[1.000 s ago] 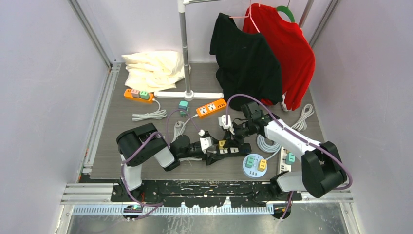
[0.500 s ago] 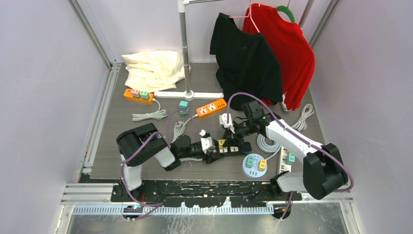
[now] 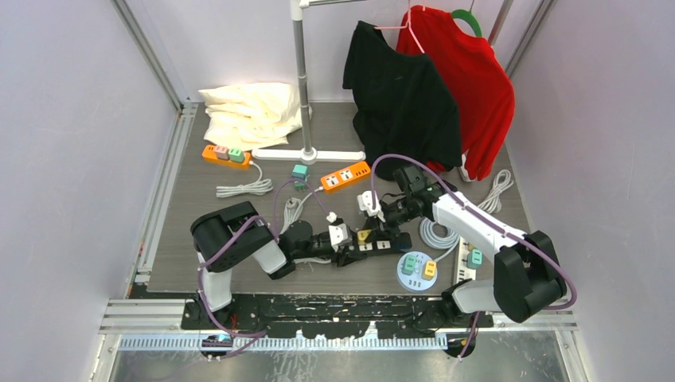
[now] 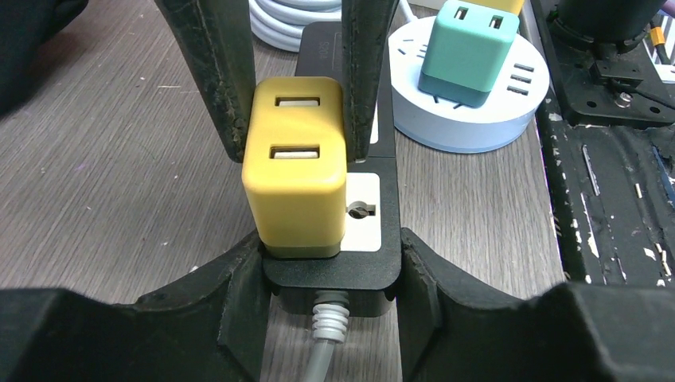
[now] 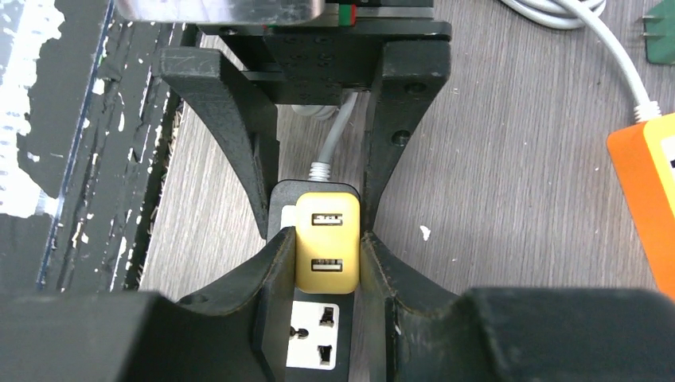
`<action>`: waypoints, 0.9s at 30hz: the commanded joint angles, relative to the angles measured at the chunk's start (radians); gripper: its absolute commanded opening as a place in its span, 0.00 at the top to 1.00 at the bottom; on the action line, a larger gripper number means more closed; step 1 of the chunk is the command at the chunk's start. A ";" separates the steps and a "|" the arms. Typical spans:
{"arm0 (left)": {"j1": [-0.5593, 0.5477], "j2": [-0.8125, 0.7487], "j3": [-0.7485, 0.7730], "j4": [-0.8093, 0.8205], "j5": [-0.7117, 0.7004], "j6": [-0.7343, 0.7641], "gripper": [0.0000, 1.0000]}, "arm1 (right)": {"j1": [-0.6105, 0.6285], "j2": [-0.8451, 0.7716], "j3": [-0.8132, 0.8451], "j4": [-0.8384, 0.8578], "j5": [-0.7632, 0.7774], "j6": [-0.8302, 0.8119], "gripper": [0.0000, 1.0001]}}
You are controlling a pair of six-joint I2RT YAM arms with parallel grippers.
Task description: Pull the plug off the socket
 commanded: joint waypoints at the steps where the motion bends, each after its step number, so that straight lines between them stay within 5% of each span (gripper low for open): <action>1: 0.002 0.000 0.004 -0.002 -0.033 0.021 1.00 | 0.017 0.015 0.064 -0.013 -0.171 0.114 0.99; 7: 0.002 -0.007 -0.002 -0.002 -0.040 0.021 1.00 | -0.106 -0.027 0.063 0.011 -0.141 0.160 0.99; 14: 0.004 -0.009 -0.001 -0.006 -0.070 0.012 1.00 | -0.070 -0.016 0.077 -0.292 -0.230 -0.200 0.99; 20: 0.005 -0.016 0.017 -0.057 -0.070 0.011 1.00 | -0.015 0.002 0.096 -0.191 -0.246 -0.055 0.99; 27: 0.004 -0.014 0.014 -0.054 -0.074 0.007 1.00 | -0.138 -0.048 0.107 -0.189 -0.217 0.000 0.99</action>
